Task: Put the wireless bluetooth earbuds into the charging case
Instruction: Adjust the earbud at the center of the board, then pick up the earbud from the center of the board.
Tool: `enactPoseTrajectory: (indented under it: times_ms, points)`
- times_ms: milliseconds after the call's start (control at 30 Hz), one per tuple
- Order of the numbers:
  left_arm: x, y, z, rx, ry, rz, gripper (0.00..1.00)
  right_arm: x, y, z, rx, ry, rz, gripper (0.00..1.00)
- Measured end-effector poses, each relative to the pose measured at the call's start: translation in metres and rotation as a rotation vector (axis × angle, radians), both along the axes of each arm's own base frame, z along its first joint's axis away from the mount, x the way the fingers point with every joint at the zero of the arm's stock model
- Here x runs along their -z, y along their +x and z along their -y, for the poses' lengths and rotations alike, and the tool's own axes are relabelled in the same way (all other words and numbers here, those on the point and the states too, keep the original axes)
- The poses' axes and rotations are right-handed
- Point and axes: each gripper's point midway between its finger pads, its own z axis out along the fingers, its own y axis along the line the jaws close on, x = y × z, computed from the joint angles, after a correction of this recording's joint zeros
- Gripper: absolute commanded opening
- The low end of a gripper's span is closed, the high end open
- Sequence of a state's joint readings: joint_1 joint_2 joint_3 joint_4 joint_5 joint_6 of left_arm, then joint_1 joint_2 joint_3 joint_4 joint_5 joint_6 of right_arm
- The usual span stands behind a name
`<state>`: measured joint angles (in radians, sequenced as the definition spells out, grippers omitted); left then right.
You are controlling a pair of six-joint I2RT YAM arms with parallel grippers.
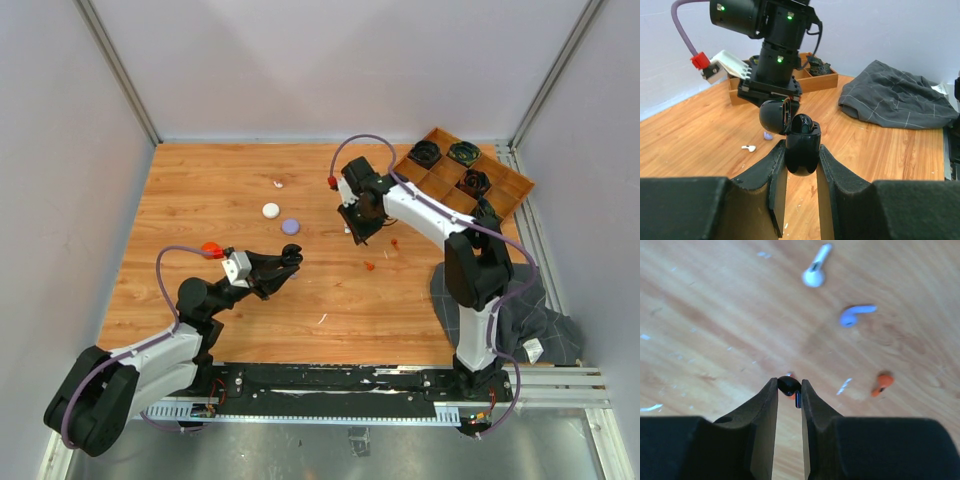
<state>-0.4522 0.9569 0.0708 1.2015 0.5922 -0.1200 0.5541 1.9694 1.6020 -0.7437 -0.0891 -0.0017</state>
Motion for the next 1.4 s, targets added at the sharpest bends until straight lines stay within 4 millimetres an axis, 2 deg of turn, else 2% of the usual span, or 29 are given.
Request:
enactPoseTrajectory:
  times_ms: [100,233,467,633,933,1200,1400]
  points:
    - [-0.003,0.000,-0.001,-0.008,-0.007,0.008,0.00,-0.002,-0.023,-0.014,-0.043,0.001,-0.009,0.18]
    - [-0.006,0.001,-0.002,-0.014,-0.013,0.016,0.00,0.008,-0.054,-0.025,-0.093,-0.021,-0.050,0.19]
    - [-0.008,0.000,-0.003,-0.019,-0.018,0.023,0.00,0.038,-0.095,-0.019,-0.105,-0.078,-0.145,0.20]
    - [-0.008,0.000,-0.003,-0.019,-0.018,0.023,0.00,0.050,-0.103,-0.015,-0.062,-0.084,-0.172,0.24]
    - [-0.007,0.001,-0.003,-0.019,-0.016,0.018,0.00,0.060,-0.108,-0.014,-0.009,-0.072,-0.186,0.39]
    - [-0.008,0.000,-0.003,-0.019,-0.016,0.019,0.00,0.059,-0.122,-0.011,-0.001,-0.057,-0.206,0.41]
    - [-0.010,0.000,-0.003,-0.019,-0.020,0.026,0.00,0.057,-0.133,-0.020,-0.020,-0.027,-0.238,0.41]
